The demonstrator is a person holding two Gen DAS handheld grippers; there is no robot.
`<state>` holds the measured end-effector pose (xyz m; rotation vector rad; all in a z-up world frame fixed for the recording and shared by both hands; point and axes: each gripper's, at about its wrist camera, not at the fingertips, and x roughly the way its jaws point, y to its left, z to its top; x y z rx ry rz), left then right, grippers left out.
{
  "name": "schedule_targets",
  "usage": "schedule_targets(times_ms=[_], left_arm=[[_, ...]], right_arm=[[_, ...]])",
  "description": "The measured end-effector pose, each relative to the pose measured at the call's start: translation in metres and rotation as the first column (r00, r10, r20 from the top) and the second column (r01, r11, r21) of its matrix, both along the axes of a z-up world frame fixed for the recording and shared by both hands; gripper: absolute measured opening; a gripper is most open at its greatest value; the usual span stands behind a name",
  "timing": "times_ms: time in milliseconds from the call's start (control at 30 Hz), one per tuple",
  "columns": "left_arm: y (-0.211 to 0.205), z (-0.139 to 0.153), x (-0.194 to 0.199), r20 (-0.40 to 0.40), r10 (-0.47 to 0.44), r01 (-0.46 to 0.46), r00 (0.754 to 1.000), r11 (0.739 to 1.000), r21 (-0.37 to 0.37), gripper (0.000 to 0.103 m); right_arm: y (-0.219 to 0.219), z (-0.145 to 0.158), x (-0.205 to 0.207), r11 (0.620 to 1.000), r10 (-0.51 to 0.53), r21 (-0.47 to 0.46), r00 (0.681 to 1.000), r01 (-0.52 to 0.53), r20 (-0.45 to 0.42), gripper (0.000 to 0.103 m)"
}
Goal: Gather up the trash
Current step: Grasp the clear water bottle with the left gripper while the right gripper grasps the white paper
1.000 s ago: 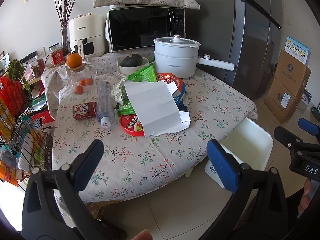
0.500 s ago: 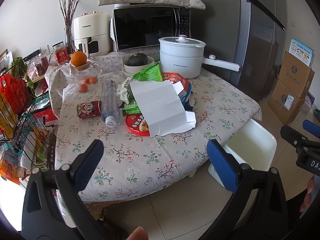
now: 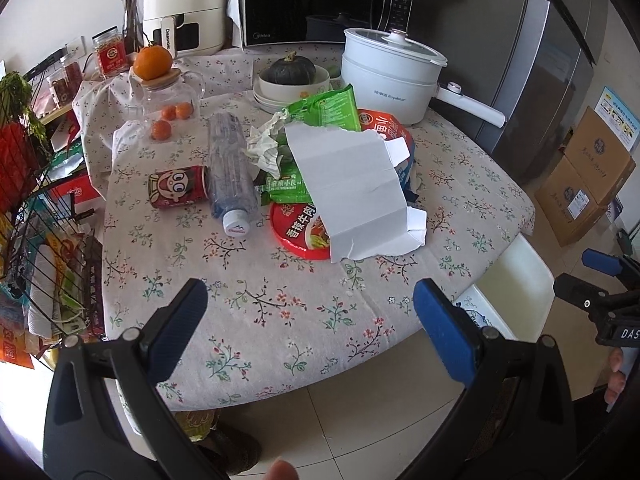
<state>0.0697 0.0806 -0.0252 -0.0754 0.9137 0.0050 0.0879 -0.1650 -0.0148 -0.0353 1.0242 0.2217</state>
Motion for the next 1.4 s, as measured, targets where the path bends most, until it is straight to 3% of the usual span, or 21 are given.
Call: schedule_targets(times_ms=[167,300,500,600,833,900,1033,1067,1167,1233,1300,1400], left_arm=[[0.037,-0.01,0.039,-0.051,0.052,-0.054,0.997,0.998,-0.028,0.102],[0.066,-0.029,0.066,-0.051,0.125,-0.128,0.991,0.99,-0.06,0.102],[0.073,-0.055,0.116,-0.068,0.109,-0.112,0.992,0.993,-0.035,0.1],[0.076,-0.076,0.132,-0.104,0.111,-0.112,0.988,0.994,0.0,0.093],[0.085,-0.105,0.141,-0.189,0.145,-0.166,0.971,0.981,-0.097,0.09],[0.084,-0.109,0.142,-0.199,0.14,-0.165,0.97,0.98,-0.115,0.086],[0.085,-0.113,0.144,-0.213,0.127,-0.163,0.969,0.974,-0.158,0.065],[0.085,-0.114,0.144,-0.214,0.129,-0.165,0.968,0.973,-0.163,0.065],[0.083,-0.106,0.137,-0.206,0.122,-0.157,0.971,0.973,-0.168,0.065],[0.081,-0.098,0.128,-0.184,0.109,-0.139,0.977,0.978,-0.158,0.065],[0.08,-0.086,0.12,-0.155,0.101,-0.125,0.983,0.981,-0.151,0.064],[0.084,-0.069,0.106,-0.111,0.103,-0.121,0.989,0.978,-0.172,0.064]], right_arm=[[0.02,-0.025,0.043,0.994,0.093,0.064,0.992,-0.088,-0.082,0.103],[0.029,-0.049,0.065,0.995,0.094,0.037,0.99,-0.09,-0.11,0.103],[0.054,-0.062,0.099,0.986,0.164,0.045,0.982,-0.16,-0.098,0.103],[0.066,-0.075,0.119,0.982,0.182,0.062,0.978,-0.176,-0.098,0.103],[0.066,-0.117,0.159,0.985,0.157,0.102,0.972,-0.141,-0.175,0.103],[0.063,-0.126,0.165,0.984,0.148,0.128,0.972,-0.125,-0.185,0.103],[0.06,-0.141,0.17,0.972,0.154,0.204,0.973,-0.118,-0.171,0.097],[0.062,-0.14,0.169,0.971,0.158,0.199,0.979,-0.13,-0.127,0.096],[0.068,-0.139,0.16,0.966,0.183,0.203,0.979,-0.162,-0.088,0.074],[0.067,-0.138,0.159,0.958,0.195,0.233,0.975,-0.166,-0.105,0.037],[0.064,-0.138,0.16,0.95,0.191,0.276,0.971,-0.146,-0.146,0.013],[0.06,-0.124,0.152,0.946,0.185,0.292,0.976,-0.144,-0.119,0.007]])
